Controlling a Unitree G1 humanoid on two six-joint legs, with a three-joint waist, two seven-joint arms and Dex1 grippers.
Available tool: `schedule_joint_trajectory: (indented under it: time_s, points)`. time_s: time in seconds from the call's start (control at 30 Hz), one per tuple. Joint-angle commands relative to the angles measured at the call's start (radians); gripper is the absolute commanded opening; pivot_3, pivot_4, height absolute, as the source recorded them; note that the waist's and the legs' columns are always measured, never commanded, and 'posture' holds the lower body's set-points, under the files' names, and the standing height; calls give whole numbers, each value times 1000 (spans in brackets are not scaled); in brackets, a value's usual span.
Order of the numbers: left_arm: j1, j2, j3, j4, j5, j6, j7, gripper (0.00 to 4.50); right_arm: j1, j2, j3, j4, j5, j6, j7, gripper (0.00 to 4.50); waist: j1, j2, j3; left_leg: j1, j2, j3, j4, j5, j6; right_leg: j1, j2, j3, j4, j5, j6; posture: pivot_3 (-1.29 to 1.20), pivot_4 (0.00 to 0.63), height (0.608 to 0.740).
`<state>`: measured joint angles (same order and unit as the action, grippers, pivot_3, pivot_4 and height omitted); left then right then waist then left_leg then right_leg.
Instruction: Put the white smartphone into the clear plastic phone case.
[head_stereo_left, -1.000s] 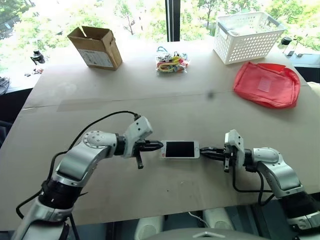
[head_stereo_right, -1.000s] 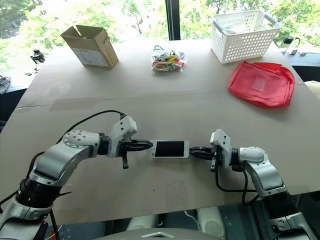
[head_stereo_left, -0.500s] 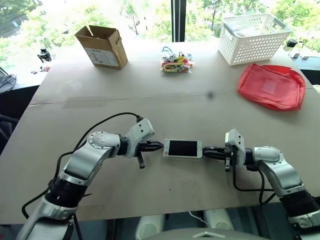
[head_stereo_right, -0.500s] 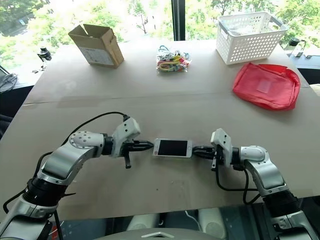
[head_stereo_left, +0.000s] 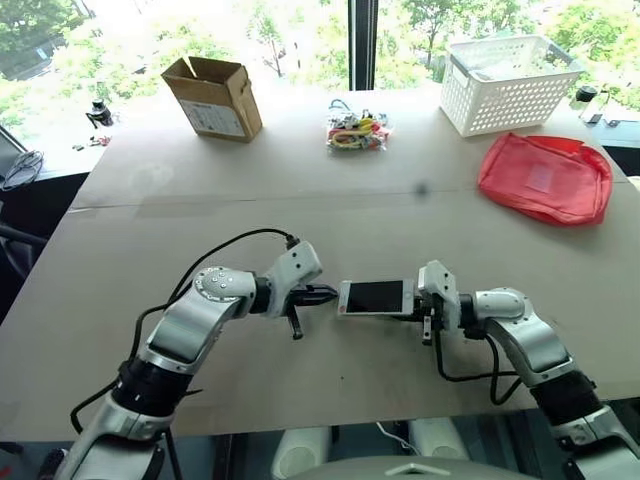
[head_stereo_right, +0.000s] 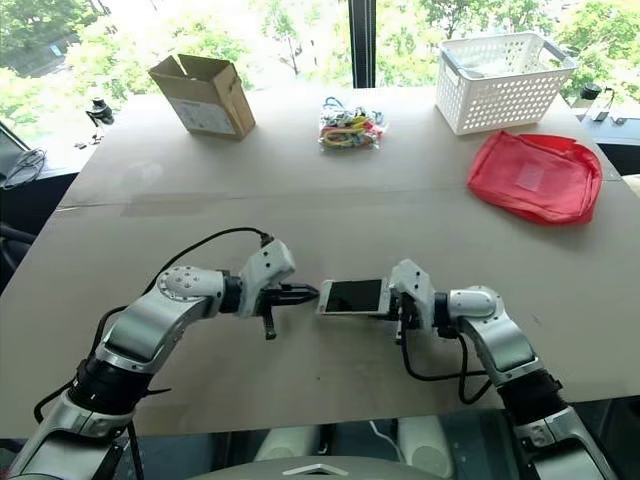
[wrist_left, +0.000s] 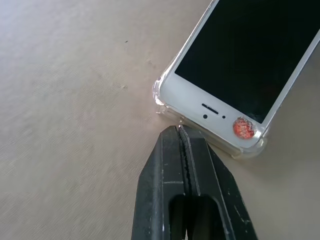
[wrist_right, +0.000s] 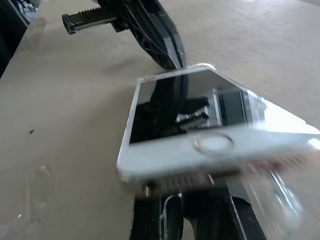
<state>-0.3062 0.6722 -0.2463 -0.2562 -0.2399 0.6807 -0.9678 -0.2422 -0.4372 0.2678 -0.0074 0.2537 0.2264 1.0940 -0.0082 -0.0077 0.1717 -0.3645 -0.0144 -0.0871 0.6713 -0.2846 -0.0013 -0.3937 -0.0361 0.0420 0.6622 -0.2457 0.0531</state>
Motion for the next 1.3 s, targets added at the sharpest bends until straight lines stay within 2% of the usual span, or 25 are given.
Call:
schedule_joint_trajectory:
  time_s: [0.03, 0.33, 0.47, 0.63, 0.67, 0.7, 0.77, 0.97, 1.0, 1.13, 1.3]
  points:
    - [13, 11, -20, -22, -10, 9, -17, 0, -5, -46, -48, 7, 3, -27, 3, 126, -2, 0, 0, 0, 0, 0, 0, 0, 0, 0, -1, 1, 0, 0, 0, 0, 150, 740]
    - [31, 77, 19, -15, -17, -9, -36, 0, 16, -162, -138, -1, 14, -50, 2, 126, -12, 0, 0, 1, 1, 0, -2, 0, 0, -1, 0, 1, 0, 0, 0, 0, 150, 740]
    - [29, 74, 19, -18, -24, -9, -33, 0, 28, -209, -163, -5, 17, -55, 19, 126, -12, 0, 0, 0, 1, 1, -3, 0, 0, -2, 1, 1, 0, 0, 0, 0, 150, 740]
    - [24, 61, 6, -24, -27, -7, -28, 0, 3, -214, -145, 8, -19, -66, -12, 126, -12, 0, 0, 1, 1, 1, -3, 0, 0, -2, 1, 1, 0, 0, 0, 0, 150, 740]
    - [23, 60, 5, -24, -27, -6, -28, 0, -4, -212, -144, 11, -26, -74, -18, 617, -12, 0, 0, 1, 1, 1, -3, 0, 0, -2, 1, 1, 0, 0, 0, 0, 150, 740]
    - [20, 59, 4, -23, -28, -5, -28, 0, -12, -213, -144, 14, -33, -87, -20, 762, -12, 0, 0, 0, 1, 1, -3, 0, 0, -2, 1, 1, 0, 0, 0, 0, 150, 740]
    - [19, 58, 3, -25, -29, -6, -27, 0, -20, -224, -139, 9, -45, -100, -13, 1573, -11, 0, 0, 0, 1, 1, -3, 0, 0, -2, 0, 1, 0, 0, 0, 0, 150, 740]
    - [17, 55, -4, -26, -28, -8, -28, 0, -29, -264, -160, -25, -53, -112, -1, 4339, -9, 0, 1, 0, 1, 1, -3, 0, 0, -2, 0, 1, -1, 0, 0, 0, 150, 740]
    - [18, 54, -5, -26, -28, -8, -28, 0, -27, -275, -166, -36, -49, -102, 3, 4455, -9, 0, 1, 0, 1, 1, -3, 0, 0, -2, 0, 1, -1, 0, 0, 0, 150, 740]
    - [19, 50, -10, -24, -25, -12, -29, 0, 3, -335, -181, -104, 13, -7, 47, 4455, -9, 0, 1, 0, 1, 1, -3, 0, 0, -3, 0, 1, -1, 0, 0, 0, 150, 740]
    - [15, 44, -15, -18, -21, -19, -30, 0, -3, -369, -205, -99, -1, 10, 26, 4455, -8, 0, 1, -1, 1, 1, -3, 0, 0, -2, 0, 1, -1, 0, 0, 0, 150, 740]
